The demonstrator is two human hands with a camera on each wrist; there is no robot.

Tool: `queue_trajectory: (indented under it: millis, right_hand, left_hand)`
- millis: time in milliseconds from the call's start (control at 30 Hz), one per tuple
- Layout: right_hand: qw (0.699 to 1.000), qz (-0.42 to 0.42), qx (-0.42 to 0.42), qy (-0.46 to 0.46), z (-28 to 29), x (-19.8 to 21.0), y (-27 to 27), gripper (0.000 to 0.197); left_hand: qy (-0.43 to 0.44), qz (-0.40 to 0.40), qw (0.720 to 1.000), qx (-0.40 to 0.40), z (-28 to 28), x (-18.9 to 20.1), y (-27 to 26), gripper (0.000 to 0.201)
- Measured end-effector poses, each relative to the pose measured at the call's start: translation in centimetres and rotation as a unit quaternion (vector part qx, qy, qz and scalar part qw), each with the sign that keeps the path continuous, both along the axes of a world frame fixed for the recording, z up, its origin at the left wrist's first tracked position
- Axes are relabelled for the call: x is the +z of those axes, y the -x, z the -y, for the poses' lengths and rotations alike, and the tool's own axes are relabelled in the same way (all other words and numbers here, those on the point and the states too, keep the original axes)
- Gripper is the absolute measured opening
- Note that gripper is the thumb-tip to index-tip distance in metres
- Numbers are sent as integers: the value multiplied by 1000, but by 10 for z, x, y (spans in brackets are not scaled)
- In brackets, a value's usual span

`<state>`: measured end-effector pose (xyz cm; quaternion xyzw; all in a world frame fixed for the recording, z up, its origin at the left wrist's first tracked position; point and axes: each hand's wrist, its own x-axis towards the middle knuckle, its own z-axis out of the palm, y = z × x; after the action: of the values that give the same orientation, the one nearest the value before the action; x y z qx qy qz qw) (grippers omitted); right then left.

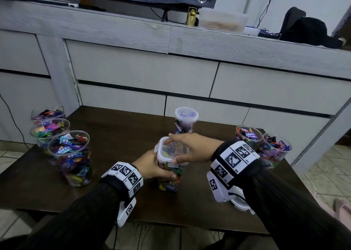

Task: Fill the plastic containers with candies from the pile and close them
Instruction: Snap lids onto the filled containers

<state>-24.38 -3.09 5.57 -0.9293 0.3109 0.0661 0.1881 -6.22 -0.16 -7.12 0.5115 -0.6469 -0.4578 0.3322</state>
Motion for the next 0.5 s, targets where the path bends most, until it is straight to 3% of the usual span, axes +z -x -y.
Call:
queue_trajectory:
  millis: [200, 333, 500]
  right_hand:
    - [999, 9, 21, 30, -3, -7, 5, 65]
    - [996, 62, 8, 67, -7, -17, 5, 65]
    - [986, 66, -3, 151, -7, -37, 1, 68]
  left_hand:
    - [9, -9, 1000, -13, 0, 4, -3, 87]
    - [16, 1, 1000, -1, 1, -2, -3, 80]
    - [33, 16, 999, 3, 1, -4, -1, 74]
